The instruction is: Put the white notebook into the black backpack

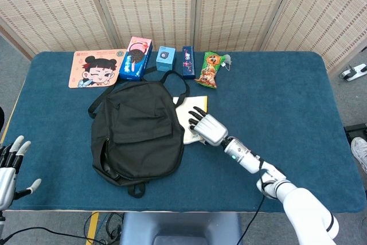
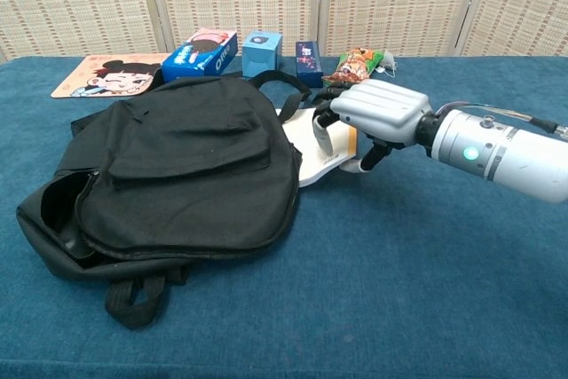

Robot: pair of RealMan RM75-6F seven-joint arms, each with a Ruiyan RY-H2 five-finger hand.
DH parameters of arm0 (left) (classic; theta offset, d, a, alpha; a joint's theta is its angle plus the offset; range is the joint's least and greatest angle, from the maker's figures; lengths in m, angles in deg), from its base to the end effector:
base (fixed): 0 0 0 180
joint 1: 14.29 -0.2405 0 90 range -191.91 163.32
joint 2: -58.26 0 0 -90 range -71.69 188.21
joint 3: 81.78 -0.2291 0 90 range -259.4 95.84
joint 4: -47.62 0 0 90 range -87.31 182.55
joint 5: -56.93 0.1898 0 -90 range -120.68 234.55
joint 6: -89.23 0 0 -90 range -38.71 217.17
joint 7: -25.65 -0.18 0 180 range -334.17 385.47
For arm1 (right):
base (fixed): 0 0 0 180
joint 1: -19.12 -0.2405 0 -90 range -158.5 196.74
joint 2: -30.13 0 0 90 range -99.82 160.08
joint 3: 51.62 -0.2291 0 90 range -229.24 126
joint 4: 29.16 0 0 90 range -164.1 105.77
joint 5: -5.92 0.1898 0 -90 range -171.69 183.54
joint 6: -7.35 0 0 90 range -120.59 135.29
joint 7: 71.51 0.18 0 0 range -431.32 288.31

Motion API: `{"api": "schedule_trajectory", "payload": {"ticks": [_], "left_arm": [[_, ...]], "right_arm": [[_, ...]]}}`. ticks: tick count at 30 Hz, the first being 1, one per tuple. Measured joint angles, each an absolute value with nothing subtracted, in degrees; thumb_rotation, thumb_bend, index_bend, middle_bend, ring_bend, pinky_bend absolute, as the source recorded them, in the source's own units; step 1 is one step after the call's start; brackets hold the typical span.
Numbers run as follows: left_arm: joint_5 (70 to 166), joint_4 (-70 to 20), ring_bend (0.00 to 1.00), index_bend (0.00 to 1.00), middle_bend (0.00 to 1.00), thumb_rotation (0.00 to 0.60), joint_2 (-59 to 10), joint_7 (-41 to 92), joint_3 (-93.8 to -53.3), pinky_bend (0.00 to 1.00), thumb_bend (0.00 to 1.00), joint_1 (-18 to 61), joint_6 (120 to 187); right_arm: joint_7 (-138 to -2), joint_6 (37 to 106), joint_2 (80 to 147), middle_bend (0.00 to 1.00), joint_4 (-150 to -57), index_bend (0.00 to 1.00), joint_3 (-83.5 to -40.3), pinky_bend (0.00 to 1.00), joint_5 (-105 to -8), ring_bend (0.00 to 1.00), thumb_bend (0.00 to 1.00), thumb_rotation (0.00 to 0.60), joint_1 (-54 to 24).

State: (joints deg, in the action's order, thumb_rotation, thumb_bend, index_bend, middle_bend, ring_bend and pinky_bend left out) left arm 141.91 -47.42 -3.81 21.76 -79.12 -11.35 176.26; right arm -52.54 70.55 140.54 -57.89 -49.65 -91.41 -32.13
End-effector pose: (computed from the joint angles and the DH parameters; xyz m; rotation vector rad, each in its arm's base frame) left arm -0.2803 0.2028 0.1780 -1.3547 -0.8650 -0.8497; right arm -0.1142 -0.3886 -0.0628 2.1676 -0.4713 1.0658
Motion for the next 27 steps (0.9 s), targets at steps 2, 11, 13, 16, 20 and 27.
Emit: {"api": "schedule_trajectory", "payload": {"ticks": [2,11,13,16,20,27], "left_arm": [[141.9,-47.4,0.01,0.07,0.00,0.600,-3.8,21.8,-79.1,0.03,0.20,-11.3,176.2],[142.0,-46.9,0.01,0.07,0.00,0.600,-3.5,22.2,-78.8,0.03,0.21,-11.0,176.2],[142.1,-46.9,0.01,0.07,0.00,0.600,-3.2,22.4,-78.6,0.03,0.21,-10.8,176.1],[142.5,-46.9,0.01,0.07,0.00,0.600,-2.5,22.9,-78.3,0.03,0.21,-10.0,175.5],[144.1,-47.0,0.01,0.07,0.00,0.600,-1.0,23.8,-77.9,0.03,0.21,-8.1,173.9],[147.6,-47.5,0.04,0.09,0.00,0.600,0.9,25.4,-76.9,0.03,0.21,-3.6,170.9]], "right_arm": [[-52.4,70.6,140.7,0.34,-57.6,0.56,-49.9,0.07,-91.1,0.12,0.26,0.600,-32.2],[-52.8,70.9,140.3,0.41,-57.2,0.67,-49.8,0.07,-90.8,0.16,0.29,0.600,-32.1],[-52.9,71.0,140.1,0.41,-57.1,0.67,-49.7,0.07,-90.9,0.17,0.34,0.600,-32.1],[-53.4,71.6,139.1,0.41,-57.2,0.68,-49.6,0.07,-90.9,0.17,0.40,0.600,-31.9],[-54.6,73.9,136.8,0.41,-58.7,0.68,-49.8,0.07,-91.0,0.17,0.45,0.600,-31.5],[-59.4,78.8,130.2,0.42,-66.1,0.68,-50.2,0.07,-91.3,0.18,0.47,0.600,-30.1]]}}
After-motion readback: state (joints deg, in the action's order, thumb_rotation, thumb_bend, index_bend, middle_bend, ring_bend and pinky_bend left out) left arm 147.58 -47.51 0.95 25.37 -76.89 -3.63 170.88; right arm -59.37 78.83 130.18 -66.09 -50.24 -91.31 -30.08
